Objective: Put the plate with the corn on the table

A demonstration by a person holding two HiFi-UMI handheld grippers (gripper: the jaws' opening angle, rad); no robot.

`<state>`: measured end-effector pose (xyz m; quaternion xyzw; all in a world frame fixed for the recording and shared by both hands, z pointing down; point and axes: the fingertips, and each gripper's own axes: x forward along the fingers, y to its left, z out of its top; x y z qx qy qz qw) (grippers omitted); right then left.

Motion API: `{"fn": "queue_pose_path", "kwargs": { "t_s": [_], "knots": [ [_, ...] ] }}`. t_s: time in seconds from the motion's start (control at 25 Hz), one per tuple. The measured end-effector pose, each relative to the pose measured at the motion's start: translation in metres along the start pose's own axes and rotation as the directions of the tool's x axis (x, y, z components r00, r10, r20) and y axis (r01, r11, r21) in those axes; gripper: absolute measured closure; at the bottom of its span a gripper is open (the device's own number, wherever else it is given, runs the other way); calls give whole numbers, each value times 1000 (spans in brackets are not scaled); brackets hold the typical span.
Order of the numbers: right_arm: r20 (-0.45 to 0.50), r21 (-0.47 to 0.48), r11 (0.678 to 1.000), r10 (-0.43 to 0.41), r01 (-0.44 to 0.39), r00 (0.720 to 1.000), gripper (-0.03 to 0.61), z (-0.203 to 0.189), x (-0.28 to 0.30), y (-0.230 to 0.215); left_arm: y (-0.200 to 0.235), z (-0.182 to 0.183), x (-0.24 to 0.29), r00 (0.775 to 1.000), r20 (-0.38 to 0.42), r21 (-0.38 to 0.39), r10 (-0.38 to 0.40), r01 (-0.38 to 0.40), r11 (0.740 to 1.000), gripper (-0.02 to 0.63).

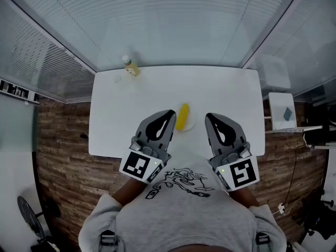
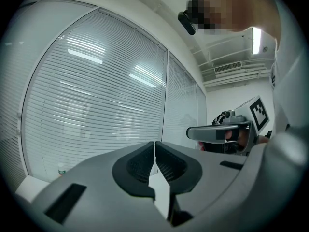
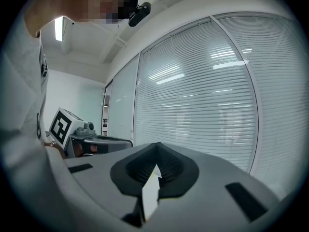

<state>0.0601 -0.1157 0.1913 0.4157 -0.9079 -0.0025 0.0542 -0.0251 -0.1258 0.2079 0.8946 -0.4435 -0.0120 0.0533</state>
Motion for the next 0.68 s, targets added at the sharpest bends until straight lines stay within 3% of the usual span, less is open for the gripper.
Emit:
{"fn": "queue_pose_path", "kwargs": {
  "t_s": [0.68],
  "knots": [
    [7,17,1000,1,-1,1000,575,0,-1,-4,-3,1,2,1000,-6,1,1,-1,1000,589]
  ]
}}
